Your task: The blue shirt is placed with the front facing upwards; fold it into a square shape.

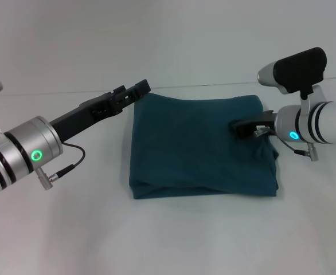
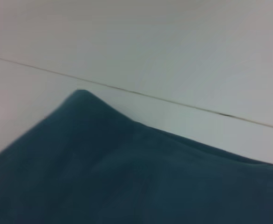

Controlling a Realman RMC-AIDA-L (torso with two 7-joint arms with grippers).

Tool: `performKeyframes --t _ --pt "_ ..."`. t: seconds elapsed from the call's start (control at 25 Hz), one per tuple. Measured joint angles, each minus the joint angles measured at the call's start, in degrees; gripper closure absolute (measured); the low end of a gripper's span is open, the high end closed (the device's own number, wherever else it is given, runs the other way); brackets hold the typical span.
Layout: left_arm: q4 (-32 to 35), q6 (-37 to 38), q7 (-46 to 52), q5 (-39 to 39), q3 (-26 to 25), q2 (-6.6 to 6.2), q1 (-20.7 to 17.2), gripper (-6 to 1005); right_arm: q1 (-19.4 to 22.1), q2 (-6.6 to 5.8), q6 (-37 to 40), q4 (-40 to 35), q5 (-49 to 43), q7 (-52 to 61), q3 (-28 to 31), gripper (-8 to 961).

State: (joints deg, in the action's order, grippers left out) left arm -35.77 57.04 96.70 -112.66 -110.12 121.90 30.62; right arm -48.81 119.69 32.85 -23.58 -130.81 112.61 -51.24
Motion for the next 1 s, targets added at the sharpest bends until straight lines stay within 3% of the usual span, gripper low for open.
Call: performKeyframes --t 0.76,1.0 --pt "0.00 -0.01 -0.03 -0.01 -0.72 0.09 -0.66 199 0.06 -0.17 -11.64 1.46 0.01 -2.06 -0.51 907" --pt "0.39 -0.38 -0.09 0.12 -2.11 -0.26 -0.69 199 0.67 -0.25 -8.33 -4.28 2.97 -1.67 0.14 902"
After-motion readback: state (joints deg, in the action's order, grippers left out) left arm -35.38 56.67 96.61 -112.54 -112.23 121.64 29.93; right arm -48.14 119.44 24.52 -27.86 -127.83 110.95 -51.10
